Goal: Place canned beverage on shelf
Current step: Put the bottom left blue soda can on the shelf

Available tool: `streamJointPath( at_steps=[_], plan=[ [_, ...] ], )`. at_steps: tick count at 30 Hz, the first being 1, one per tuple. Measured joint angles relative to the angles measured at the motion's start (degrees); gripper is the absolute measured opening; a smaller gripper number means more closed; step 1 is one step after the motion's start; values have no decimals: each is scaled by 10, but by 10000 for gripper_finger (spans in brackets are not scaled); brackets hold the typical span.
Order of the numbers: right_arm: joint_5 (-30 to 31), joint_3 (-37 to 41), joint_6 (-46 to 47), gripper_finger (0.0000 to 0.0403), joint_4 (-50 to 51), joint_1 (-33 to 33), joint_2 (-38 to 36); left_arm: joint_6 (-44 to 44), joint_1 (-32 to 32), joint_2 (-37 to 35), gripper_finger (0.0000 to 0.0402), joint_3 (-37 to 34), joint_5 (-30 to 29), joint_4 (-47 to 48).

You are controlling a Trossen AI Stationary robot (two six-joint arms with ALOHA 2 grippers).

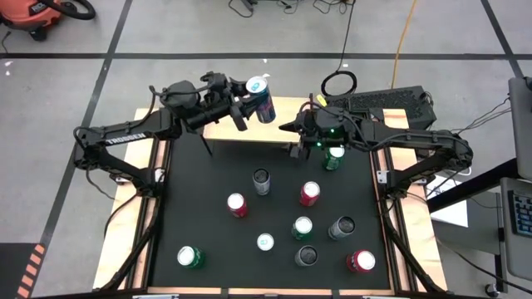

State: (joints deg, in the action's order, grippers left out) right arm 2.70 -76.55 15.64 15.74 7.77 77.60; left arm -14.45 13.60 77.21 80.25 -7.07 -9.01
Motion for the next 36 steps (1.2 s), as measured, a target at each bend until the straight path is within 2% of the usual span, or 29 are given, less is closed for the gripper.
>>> streamJointPath(
  at_steps=[36],
  plan=[
    [-14,0,41,345,30,-19,-8,18,295,-16,259,1,349,108]
  ],
)
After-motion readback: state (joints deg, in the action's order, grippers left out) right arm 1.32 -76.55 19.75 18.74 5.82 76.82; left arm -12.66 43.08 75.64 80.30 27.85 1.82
